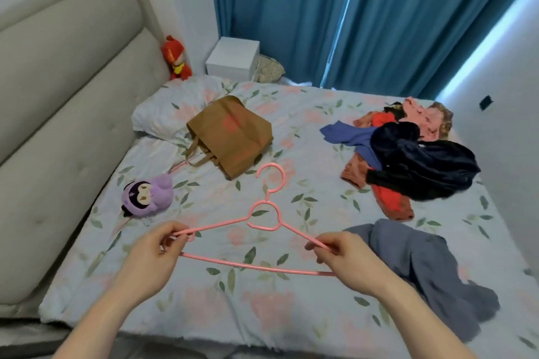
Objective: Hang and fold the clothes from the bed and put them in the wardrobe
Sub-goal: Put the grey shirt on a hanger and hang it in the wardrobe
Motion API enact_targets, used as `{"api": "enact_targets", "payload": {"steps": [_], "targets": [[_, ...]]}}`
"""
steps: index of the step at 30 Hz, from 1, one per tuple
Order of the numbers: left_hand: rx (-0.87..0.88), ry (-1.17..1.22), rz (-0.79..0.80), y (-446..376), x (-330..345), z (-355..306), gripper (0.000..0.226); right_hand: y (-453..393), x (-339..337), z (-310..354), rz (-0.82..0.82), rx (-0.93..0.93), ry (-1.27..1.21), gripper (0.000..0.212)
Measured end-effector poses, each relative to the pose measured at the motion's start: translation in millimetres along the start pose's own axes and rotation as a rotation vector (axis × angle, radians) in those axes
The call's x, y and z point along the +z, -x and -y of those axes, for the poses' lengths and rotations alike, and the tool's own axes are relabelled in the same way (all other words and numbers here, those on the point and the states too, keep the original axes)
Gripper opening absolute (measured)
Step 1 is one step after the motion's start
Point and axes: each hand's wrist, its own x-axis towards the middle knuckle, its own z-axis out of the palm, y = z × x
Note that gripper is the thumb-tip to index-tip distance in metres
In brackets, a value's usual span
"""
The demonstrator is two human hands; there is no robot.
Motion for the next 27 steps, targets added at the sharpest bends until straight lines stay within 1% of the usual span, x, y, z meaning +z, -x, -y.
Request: {"api": "enact_targets", "payload": {"steps": [4,6,9,11,12,14,16,19,24,27], "targets": [[0.039,0.024,0.07,-3,37,-9,0.021,44,0,-20,-0.03,0.113,-0.098,0.021],[0.031,0.056,0.118,0,55,-20,0.025,68,-7,-36,-0.079,0.177,-0.172,0.019],[0.049,0.071,0.207,2,78,-44,0.03,99,-22,-57,-0.163,0.21,-0.25,0.023],[0.105,0.018,0.289,2,94,-68,0.02,123,-33,-74,-0.248,0.228,-0.31,0.025],[0.136,-0.014,0.33,1,106,-81,0.017,137,-39,-86,-0.287,0.244,-0.33,0.03],[0.17,-0.045,0.396,0,127,-109,0.012,161,-46,-114,-0.346,0.289,-0.335,0.034],[0.2,-0.066,0.445,4,154,-135,0.01,185,-55,-146,-0.401,0.32,-0.365,0.029],[0.226,-0.071,0.455,18,205,-172,0.01,218,-77,-194,-0.444,0.341,-0.382,0.026],[0.183,-0.069,0.489,61,313,-219,0.009,264,-137,-294,-0.478,0.368,-0.38,0.025],[0.143,-0.114,0.543,82,375,-236,0.015,286,-172,-351,-0.518,0.402,-0.372,0.027]]}}
